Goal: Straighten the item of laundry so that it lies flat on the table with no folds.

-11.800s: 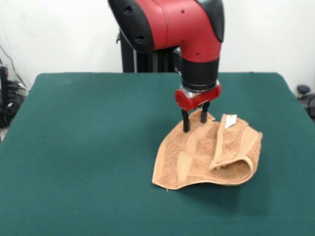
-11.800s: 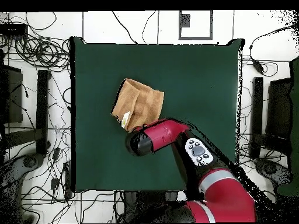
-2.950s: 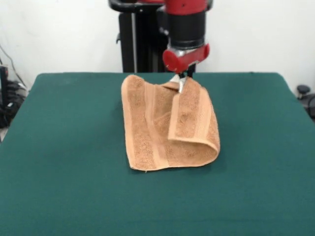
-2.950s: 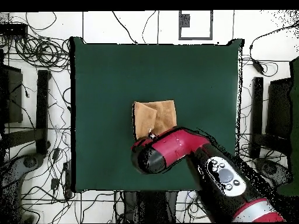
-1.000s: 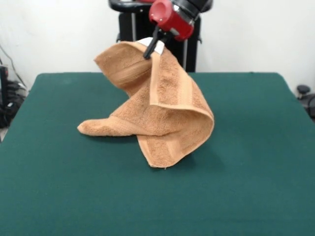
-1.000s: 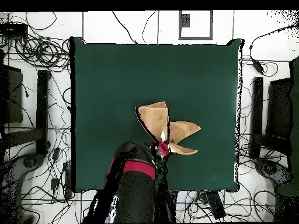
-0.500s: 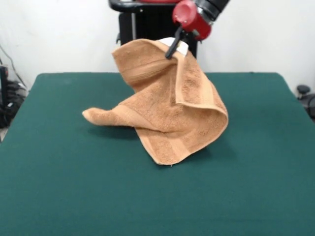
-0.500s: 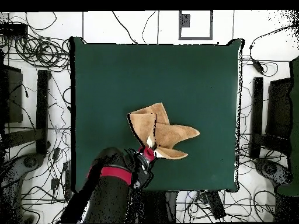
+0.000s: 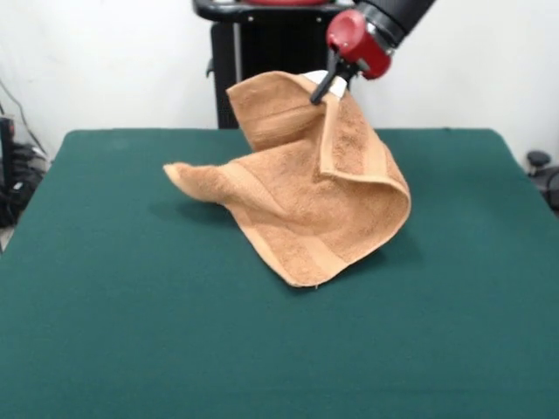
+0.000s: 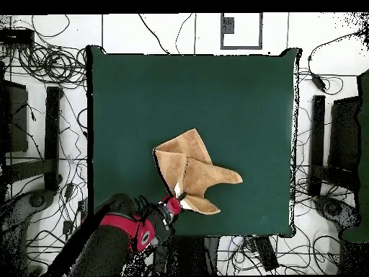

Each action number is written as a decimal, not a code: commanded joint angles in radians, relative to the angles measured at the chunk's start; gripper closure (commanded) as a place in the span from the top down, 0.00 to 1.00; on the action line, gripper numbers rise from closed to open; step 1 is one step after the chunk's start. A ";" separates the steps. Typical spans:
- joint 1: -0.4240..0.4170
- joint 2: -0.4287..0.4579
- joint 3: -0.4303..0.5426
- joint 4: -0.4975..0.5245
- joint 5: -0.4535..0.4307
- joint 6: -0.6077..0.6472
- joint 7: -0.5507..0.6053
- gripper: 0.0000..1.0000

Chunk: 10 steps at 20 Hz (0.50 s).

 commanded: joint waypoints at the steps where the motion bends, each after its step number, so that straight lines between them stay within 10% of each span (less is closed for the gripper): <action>1: 0.127 0.169 -0.080 -0.098 0.068 0.070 0.488 0.00; 10: 0.030 0.117 0.095 -0.009 0.373 0.023 0.432 0.00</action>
